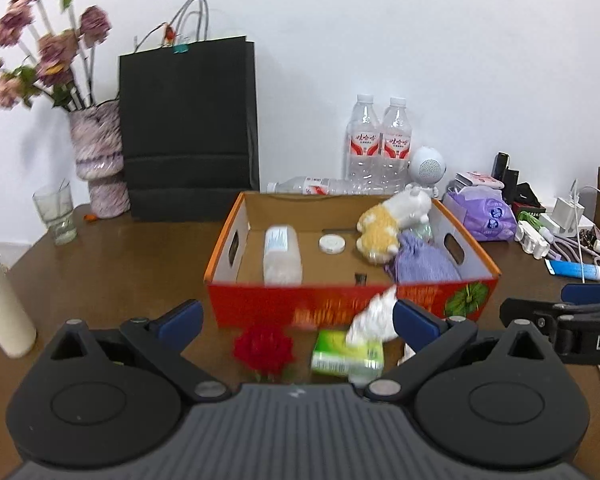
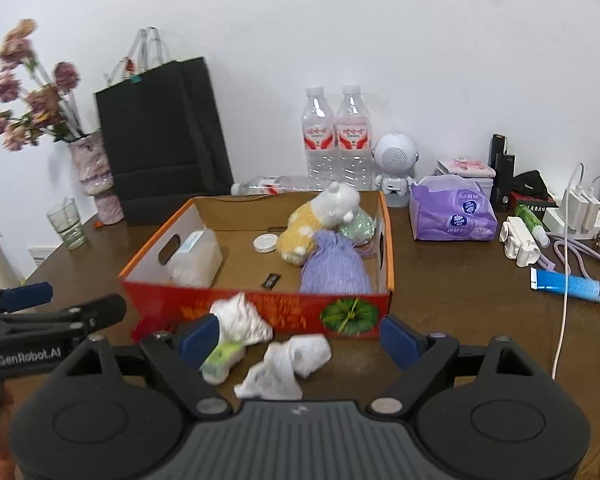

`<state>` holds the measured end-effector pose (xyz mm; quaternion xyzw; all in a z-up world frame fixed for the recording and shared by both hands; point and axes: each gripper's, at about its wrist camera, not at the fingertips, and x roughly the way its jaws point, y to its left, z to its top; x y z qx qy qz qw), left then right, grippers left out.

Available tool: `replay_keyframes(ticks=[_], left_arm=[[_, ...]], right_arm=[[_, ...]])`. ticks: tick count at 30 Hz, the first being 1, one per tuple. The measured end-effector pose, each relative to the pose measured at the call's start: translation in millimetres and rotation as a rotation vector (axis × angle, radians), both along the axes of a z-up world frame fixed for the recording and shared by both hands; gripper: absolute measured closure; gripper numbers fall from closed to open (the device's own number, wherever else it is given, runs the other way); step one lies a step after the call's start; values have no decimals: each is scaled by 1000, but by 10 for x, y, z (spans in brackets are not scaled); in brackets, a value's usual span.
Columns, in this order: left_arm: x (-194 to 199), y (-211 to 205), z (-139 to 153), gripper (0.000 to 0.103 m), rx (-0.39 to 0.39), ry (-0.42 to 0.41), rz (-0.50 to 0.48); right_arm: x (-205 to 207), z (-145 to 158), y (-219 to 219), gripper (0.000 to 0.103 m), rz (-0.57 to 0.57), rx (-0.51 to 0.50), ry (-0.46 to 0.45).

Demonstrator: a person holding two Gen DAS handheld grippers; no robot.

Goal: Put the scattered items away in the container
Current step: 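Withdraw both tools from the box toward the rose and tissues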

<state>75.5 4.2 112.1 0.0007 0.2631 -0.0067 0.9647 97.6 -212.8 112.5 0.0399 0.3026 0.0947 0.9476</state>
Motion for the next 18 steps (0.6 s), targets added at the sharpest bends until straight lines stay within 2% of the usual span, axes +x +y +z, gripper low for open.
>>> replay_keyframes(ticks=[5,8,18], left_arm=[[-548,90,-415,0,-19,-48,11],[-783,103,-645,0,-17,-6,6],[-1000,117,-945,0,-20,78,-3]], right_arm=[[-405,-400,32,16,17,13,-8],[-601,-635,57,16,15,21,29],[-953,-1088,297,16,74,-58,101]])
